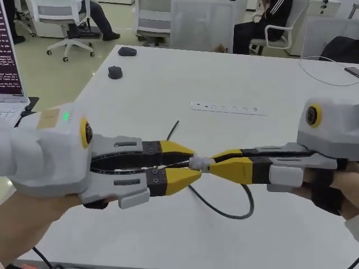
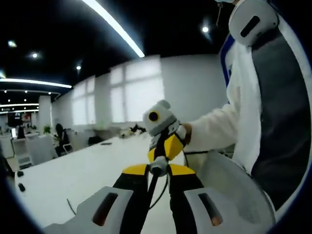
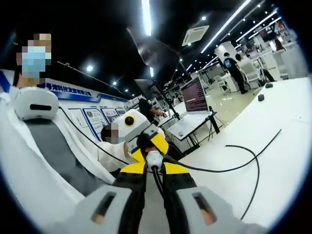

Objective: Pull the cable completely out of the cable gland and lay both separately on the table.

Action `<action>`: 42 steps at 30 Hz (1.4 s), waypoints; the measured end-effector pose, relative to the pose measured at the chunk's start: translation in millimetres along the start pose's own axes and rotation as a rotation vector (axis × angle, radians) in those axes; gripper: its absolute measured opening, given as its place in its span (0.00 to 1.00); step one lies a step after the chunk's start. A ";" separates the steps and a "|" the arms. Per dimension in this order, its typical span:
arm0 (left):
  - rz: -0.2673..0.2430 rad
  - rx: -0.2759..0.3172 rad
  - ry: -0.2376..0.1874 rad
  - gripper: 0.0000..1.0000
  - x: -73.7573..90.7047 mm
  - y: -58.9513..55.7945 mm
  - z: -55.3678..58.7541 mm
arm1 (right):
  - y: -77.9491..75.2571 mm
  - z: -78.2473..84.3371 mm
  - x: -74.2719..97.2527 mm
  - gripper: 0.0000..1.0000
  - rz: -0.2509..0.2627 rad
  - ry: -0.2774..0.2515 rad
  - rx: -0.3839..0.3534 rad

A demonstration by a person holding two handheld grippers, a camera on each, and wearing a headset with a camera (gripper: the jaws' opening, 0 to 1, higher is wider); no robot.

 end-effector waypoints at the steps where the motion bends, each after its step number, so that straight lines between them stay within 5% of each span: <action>1: 0.005 -0.035 -0.005 0.16 -0.8 -0.8 -1.8 | -0.6 1.5 0.3 0.10 -0.003 0.020 -0.024; 3: 0.031 -0.074 0.014 0.15 -2.9 -3.3 -1.7 | -1.9 3.3 -1.2 0.10 -0.015 0.029 -0.040; 5: 0.045 0.012 0.030 0.15 -2.2 -1.7 -0.4 | -0.7 6.3 -1.9 0.10 -0.013 0.027 -0.015; 8: 0.035 0.048 -0.004 0.15 -1.9 1.8 -2.4 | -1.0 5.0 -1.2 0.10 -0.035 -0.014 -0.062; 11: 0.026 0.126 -0.026 0.15 -1.7 3.2 -3.7 | 1.5 1.4 -0.4 0.09 -0.045 -0.041 -0.027; 14: 0.025 0.083 -0.006 0.16 -1.7 3.9 -3.1 | 1.1 0.8 -1.3 0.09 -0.035 -0.030 -0.013; 16: 0.036 0.140 0.014 0.17 -1.7 5.1 -2.3 | 2.7 0.3 -2.0 0.09 -0.036 -0.022 0.021; 22: 0.049 0.171 0.014 0.16 -1.4 5.6 -2.7 | 4.6 -1.9 -2.2 0.09 -0.038 -0.017 0.065; 26: 0.069 0.329 0.050 0.15 -1.0 6.3 -1.8 | 7.1 -0.6 -3.4 0.09 -0.038 -0.005 0.092; 31: 0.080 0.433 0.027 0.14 0.0 8.5 -2.2 | 10.8 -7.1 -1.9 0.08 -0.027 -0.030 0.217; 35: 0.068 0.392 -0.003 0.14 1.8 10.4 -4.9 | 10.5 -10.9 -2.9 0.09 -0.025 -0.036 0.204; 37: 0.059 0.291 0.011 0.14 1.6 9.1 -7.3 | 10.1 -10.3 -2.5 0.10 -0.038 -0.013 0.111; 39: 0.041 0.215 0.041 0.14 1.9 10.5 -9.1 | 4.2 -12.0 -4.7 0.10 -0.010 -0.038 0.092; 42: 0.040 0.111 0.064 0.14 -0.1 7.0 -13.3 | 1.5 -8.7 -6.5 0.11 -0.049 -0.038 0.013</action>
Point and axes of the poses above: the centre of the closed fingertips' face, and the gripper's own axes: x roughly backward along the fingers, y roughly to its left, z roughly out of its underside, the point moved 8 cm from there along x, roughly backward along the fingers, and after that the axes turned 1 degree about z, right-handed, at the moved point
